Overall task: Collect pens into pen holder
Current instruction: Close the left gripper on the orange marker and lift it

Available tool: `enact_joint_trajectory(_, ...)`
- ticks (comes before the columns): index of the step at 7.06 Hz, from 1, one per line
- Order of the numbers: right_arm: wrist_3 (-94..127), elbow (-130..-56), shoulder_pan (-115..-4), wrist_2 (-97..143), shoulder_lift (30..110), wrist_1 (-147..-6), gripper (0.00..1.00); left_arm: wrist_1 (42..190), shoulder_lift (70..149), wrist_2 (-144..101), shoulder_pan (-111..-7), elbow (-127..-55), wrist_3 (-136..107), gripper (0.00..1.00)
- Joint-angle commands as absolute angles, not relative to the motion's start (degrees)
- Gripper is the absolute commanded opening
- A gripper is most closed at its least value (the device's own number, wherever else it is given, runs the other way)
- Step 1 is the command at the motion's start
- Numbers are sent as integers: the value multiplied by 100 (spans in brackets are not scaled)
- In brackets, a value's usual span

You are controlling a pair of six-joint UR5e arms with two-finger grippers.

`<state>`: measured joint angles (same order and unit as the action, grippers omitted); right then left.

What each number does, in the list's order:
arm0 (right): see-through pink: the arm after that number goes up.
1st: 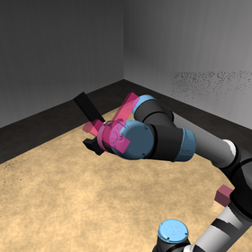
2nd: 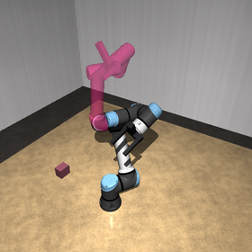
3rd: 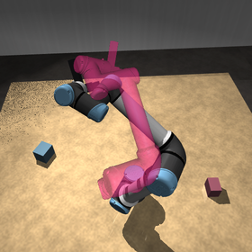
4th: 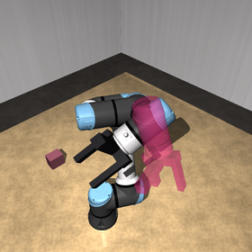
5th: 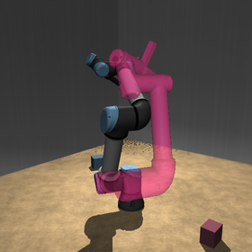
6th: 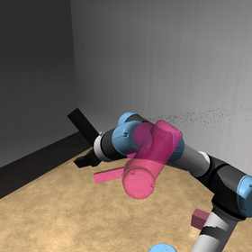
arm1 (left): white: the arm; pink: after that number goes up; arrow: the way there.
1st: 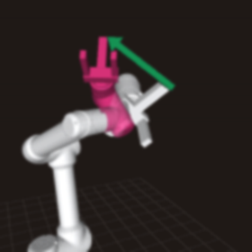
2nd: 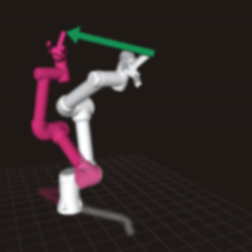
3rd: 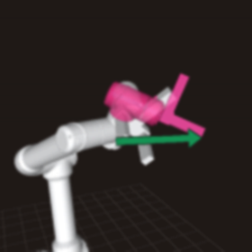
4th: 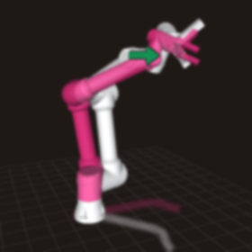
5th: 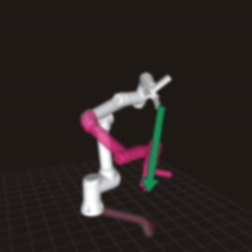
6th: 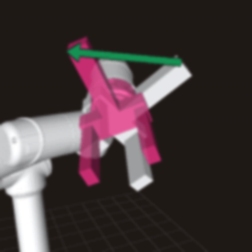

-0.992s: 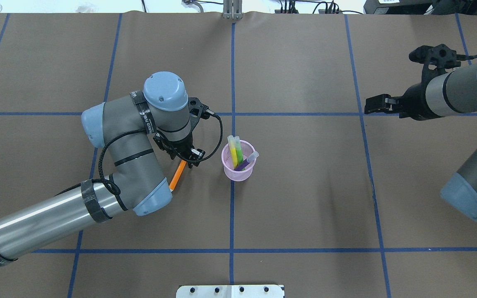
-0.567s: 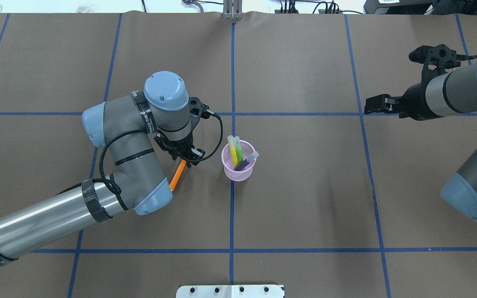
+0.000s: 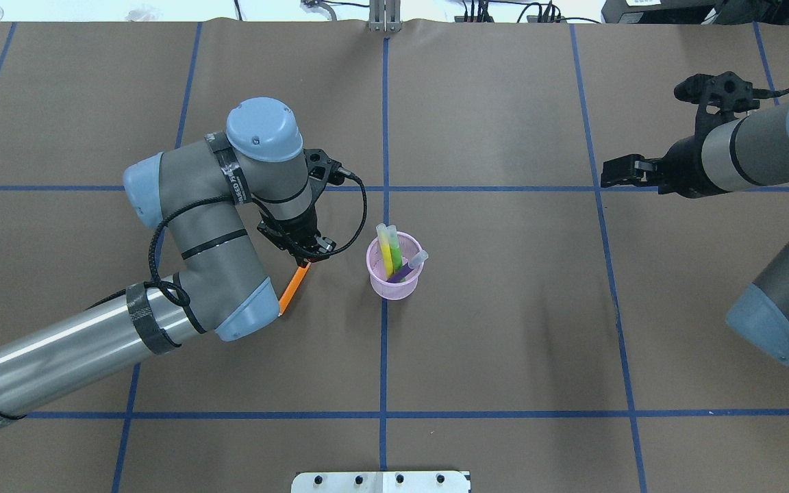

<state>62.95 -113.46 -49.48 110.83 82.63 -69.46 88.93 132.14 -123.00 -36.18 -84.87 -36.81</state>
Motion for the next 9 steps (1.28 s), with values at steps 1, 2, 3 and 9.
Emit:
enact_joint_trajectory(1,6310,-11355,-4948,11074,8244,-6952,100,8877,13201,-12542,-3902,-8849,-3700,0)
enact_joint_trajectory(2,6311,-11347,-4948,11074,8244,-6943,100,8894,13088,-12472,-3902,-8859,-3674,0)
enact_joint_trajectory(3,6311,-11347,-4948,11066,8235,-6943,100,8903,13043,-12298,-3841,-8807,-3665,48)
enact_joint_trajectory(9,6319,-11347,-4948,11065,8253,-6952,100,8947,13131,-12111,-3472,-8385,-3674,54)
